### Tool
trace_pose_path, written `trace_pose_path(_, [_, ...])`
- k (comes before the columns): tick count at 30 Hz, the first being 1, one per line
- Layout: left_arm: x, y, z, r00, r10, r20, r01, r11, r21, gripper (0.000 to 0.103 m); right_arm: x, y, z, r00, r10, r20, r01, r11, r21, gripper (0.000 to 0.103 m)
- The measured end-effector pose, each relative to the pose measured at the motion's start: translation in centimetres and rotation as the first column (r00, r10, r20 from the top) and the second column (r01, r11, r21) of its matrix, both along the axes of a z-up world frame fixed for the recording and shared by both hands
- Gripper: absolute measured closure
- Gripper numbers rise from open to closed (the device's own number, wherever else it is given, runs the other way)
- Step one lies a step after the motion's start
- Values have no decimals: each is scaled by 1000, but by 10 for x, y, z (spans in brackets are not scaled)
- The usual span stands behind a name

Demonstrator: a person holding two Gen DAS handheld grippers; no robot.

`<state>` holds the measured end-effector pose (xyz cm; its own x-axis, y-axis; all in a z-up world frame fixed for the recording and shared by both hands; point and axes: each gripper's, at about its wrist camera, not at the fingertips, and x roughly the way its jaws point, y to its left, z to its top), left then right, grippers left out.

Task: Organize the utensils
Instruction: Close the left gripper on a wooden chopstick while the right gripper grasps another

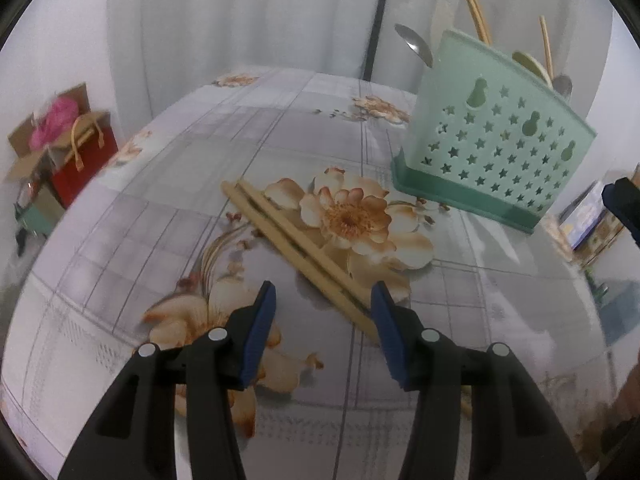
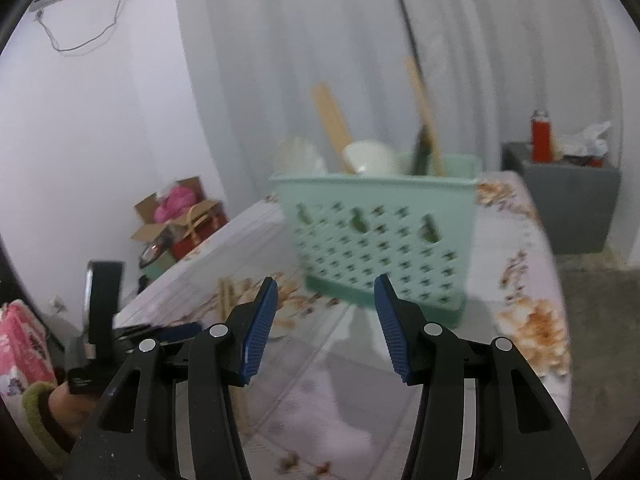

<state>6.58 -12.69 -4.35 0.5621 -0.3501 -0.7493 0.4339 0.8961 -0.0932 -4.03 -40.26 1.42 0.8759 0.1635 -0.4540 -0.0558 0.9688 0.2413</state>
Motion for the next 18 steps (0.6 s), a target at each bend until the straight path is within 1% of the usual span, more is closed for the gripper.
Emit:
trace_pose_path(2, [1, -5, 0, 1000, -11, 15, 10, 1000, 24, 57, 1, 7, -4, 1000, 18, -9, -18, 1000, 1, 55])
trace_pose_path(4, [2, -6, 1, 1000, -17, 15, 16, 999, 29, 64, 4, 8, -5, 999, 30, -18, -30, 1000, 4, 55])
trace_pose_path(5, [2, -6, 1, 1000, -22, 18, 22, 999, 31, 65, 4, 9, -5, 999, 34, -21, -34, 999, 6, 55])
trace_pose_path(6, [1, -4, 1, 999, -28, 18, 28, 999, 30, 69, 5, 10, -5, 999, 38, -24, -38, 999, 7, 55])
trace_pose_path(7, [1, -2, 0, 999, -29, 17, 28, 999, 34, 75, 8, 11, -6, 998, 45, -32, -45, 999, 9, 55])
trace_pose_path(8, [3, -3, -1, 1000, -28, 15, 27, 999, 40, 78, 10, 12, -7, 998, 52, -39, -52, 999, 9, 55])
trace_pose_path(10, [0, 2, -2, 999, -27, 35, 24, 997, 73, 88, 14, 18, -10, 995, 74, -60, -74, 997, 9, 55])
trace_pose_path(12, [-1, 6, -3, 999, -22, 38, 19, 997, 81, 91, 20, 24, -15, 991, 95, -91, -96, 995, -3, 55])
trace_pose_path(15, [-1, 20, -2, 1000, -8, 19, 7, 998, 67, 96, 33, 39, -23, 978, 142, -155, -147, 989, -22, 55])
trace_pose_path(18, [0, 34, -1, 1000, 16, -9, -16, 999, 48, 97, 50, 58, -33, 954, 192, -229, -208, 977, -49, 55])
